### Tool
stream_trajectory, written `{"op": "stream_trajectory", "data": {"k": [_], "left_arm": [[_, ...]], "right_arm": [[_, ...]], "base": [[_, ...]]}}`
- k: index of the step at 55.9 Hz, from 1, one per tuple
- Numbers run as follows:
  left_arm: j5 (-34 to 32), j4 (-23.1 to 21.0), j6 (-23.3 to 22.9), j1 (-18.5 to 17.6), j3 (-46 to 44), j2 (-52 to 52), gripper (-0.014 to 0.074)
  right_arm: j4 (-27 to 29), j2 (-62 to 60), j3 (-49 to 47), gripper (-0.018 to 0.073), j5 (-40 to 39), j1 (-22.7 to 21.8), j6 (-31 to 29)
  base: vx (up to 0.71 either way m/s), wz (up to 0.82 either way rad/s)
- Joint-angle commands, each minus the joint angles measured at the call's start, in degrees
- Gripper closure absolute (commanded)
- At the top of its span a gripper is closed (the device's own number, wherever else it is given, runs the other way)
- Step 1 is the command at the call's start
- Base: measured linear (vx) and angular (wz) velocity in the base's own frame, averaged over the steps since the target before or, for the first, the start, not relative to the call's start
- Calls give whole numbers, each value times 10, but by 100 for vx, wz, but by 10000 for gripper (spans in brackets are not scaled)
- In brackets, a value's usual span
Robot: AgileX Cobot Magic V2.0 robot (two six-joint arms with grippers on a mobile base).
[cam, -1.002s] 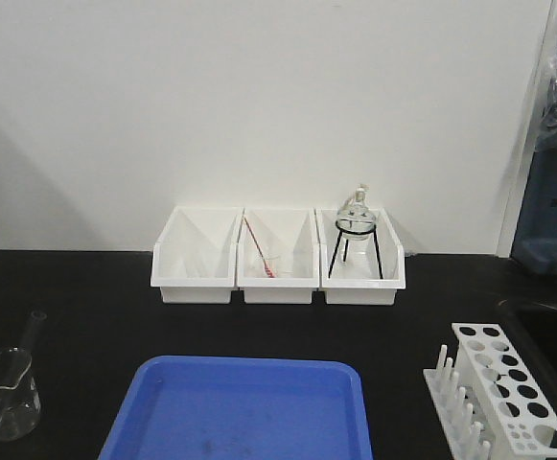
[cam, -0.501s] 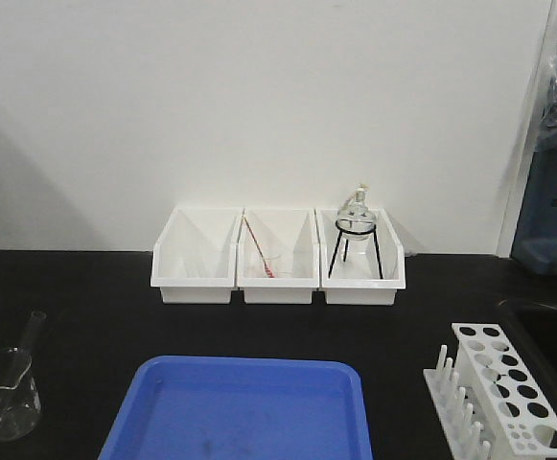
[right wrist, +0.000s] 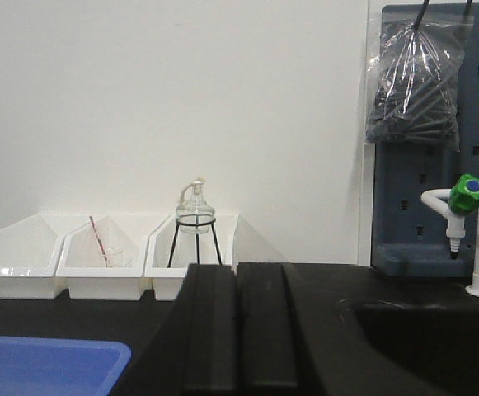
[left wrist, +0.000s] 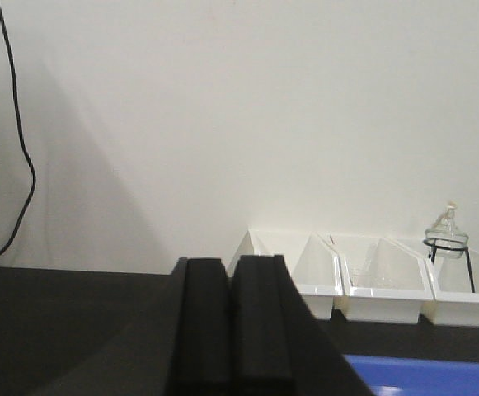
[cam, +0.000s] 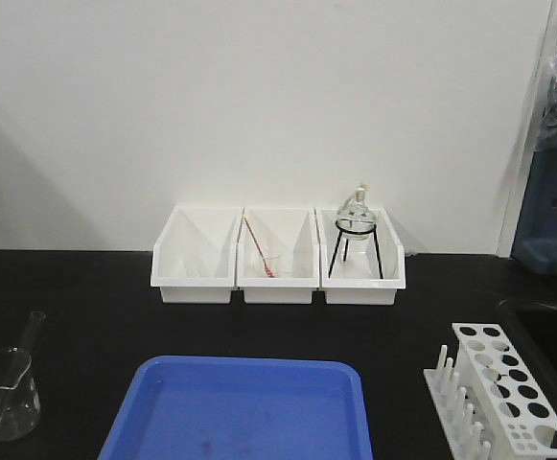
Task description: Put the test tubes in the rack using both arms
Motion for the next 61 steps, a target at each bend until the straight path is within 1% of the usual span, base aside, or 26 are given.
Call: {"op": "stream_trajectory", "data": {"k": [1,6,8,14,24,31,35,38,43,45,51,56,58,61], "left_arm": [[-3,0,15,0,-87,46,601],[19,7,38,0,-153,110,601],[16,7,44,0,-172,140,601],[-3,5,44,0,-226,225,601],[-1,5,43,0,-245,321,591],[1,5,44,0,-245,373,543],[2,9,44,0,-245,397,488],[1,16,49,0,-245,414,429],[-2,43,66,0,-245,442,286],[-6,56,74,0,-245,455,227],[-53,82,85,0,-245,496,74],[-117,84,93,0,-245,537,0],[-135,84,105,0,-246,559,-13],[-139,83,122,0,-254,587,-15]], "right_arm": [[-6,74,-88,571,4,0,-2],[-6,151,-146,568,15,0,-5],[-6,182,-166,567,10,0,-8],[-6,266,-213,564,7,0,-19],[-6,367,-251,536,-8,0,-19],[-2,416,-261,473,-19,0,-16],[-1,435,-262,406,-23,0,-16],[-1,450,-262,335,-24,0,-16],[-1,466,-262,216,-25,0,-16],[-1,473,-262,146,-29,0,-16],[-1,484,-262,2,-45,0,-16],[-1,487,-262,-62,-63,0,-16],[-1,487,-262,-75,-68,0,-16],[-1,487,-262,-79,-76,0,-16]], "base": [[0,0],[0,0],[0,0],[0,0],[0,0],[0,0],[0,0],[0,0],[0,0],[0,0],[0,0],[0,0],[0,0],[0,0]]}}
